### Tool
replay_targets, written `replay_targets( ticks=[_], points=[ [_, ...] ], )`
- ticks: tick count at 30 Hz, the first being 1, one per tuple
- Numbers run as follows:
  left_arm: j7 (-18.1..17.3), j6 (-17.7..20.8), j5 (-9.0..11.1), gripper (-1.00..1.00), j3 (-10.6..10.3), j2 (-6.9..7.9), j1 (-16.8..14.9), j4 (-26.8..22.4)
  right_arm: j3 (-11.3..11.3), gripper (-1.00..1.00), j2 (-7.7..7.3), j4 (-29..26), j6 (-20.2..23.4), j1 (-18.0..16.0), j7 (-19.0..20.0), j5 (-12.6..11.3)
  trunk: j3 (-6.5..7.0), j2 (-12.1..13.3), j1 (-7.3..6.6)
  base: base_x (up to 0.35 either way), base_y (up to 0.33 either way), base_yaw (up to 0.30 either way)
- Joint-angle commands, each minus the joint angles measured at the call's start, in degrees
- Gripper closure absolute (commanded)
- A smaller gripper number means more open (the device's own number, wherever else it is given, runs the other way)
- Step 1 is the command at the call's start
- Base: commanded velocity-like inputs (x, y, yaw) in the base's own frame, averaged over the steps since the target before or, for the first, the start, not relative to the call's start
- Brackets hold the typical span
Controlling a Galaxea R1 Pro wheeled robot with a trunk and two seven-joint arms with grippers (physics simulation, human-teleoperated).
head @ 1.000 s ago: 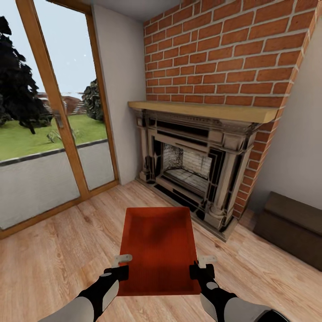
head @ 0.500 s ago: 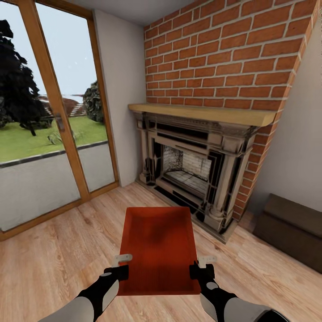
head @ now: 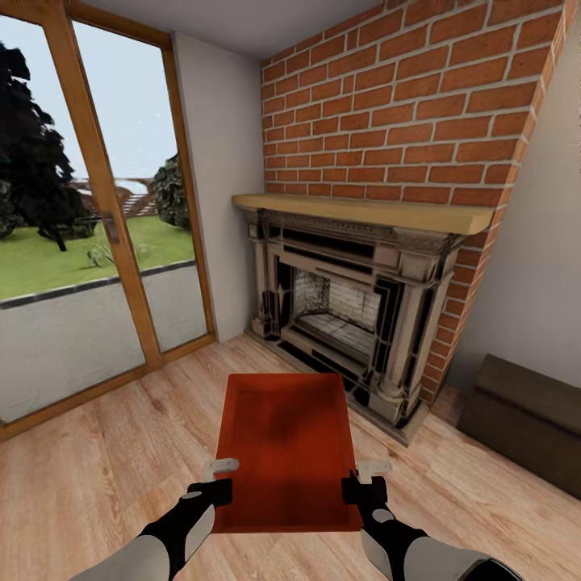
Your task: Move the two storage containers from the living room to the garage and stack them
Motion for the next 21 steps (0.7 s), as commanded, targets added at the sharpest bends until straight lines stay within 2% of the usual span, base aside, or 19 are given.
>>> replay_targets(
  ticks=[1, 21],
  points=[
    [0.7, 0.3, -0.5, 1.0, 1.7, -0.03, 0.0, -0.2, -2.9, 1.0, 0.07, -0.1, 0.1, -0.1, 0.0, 0.5, 0.02, -0.1, 0.01, 0.0, 0.0, 0.0],
    [0.7, 0.3, -0.5, 1.0, 1.7, -0.08, 0.0, -0.1, -2.9, 1.0, 0.07, -0.1, 0.1, -0.1, 0.0, 0.5, 1.86, -0.1, 0.01, 0.0, 0.0, 0.0]
  ],
)
